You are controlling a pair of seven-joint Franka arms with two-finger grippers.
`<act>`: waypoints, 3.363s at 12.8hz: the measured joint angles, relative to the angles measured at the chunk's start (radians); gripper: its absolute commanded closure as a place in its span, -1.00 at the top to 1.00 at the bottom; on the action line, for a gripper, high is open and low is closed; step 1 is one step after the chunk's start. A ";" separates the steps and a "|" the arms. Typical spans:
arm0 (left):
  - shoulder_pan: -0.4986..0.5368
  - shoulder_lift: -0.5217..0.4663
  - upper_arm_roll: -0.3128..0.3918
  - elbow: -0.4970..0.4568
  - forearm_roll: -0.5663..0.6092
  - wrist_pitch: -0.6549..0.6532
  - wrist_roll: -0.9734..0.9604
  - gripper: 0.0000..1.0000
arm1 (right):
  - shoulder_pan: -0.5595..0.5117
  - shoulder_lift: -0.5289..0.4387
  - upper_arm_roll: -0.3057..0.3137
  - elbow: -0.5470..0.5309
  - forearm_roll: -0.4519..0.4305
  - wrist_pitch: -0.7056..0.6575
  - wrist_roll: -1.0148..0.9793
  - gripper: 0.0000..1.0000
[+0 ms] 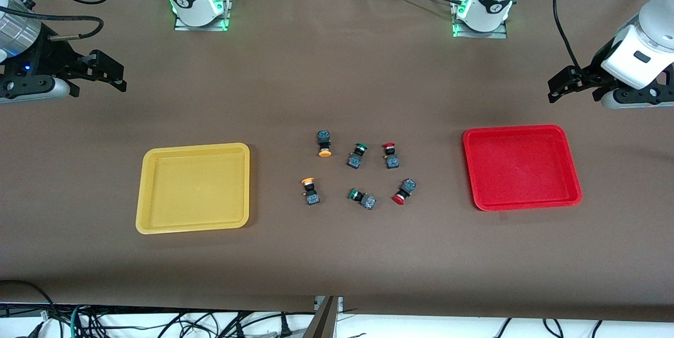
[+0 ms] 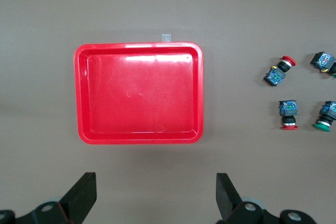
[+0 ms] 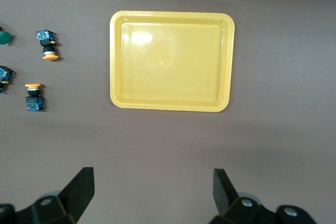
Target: Place red and yellow buttons in trays
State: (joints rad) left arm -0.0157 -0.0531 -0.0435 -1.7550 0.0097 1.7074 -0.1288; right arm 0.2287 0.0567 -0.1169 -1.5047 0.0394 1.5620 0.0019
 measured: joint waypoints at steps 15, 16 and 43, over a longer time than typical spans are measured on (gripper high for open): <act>0.000 0.000 -0.003 0.001 0.000 -0.004 0.000 1.00 | 0.000 0.000 0.000 0.000 0.000 0.000 0.000 0.99; 0.000 0.000 -0.003 0.001 0.000 -0.004 0.000 1.00 | 0.000 0.000 0.000 0.000 0.000 0.000 0.000 0.99; -0.063 0.024 -0.012 0.005 -0.003 -0.089 0.021 1.00 | 0.000 0.000 0.000 0.000 -0.001 0.002 0.000 0.99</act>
State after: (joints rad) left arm -0.0791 -0.0292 -0.0551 -1.7496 0.0071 1.6187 -0.1073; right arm 0.2286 0.0568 -0.1169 -1.5047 0.0380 1.5638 0.0019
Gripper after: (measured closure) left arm 0.000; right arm 0.000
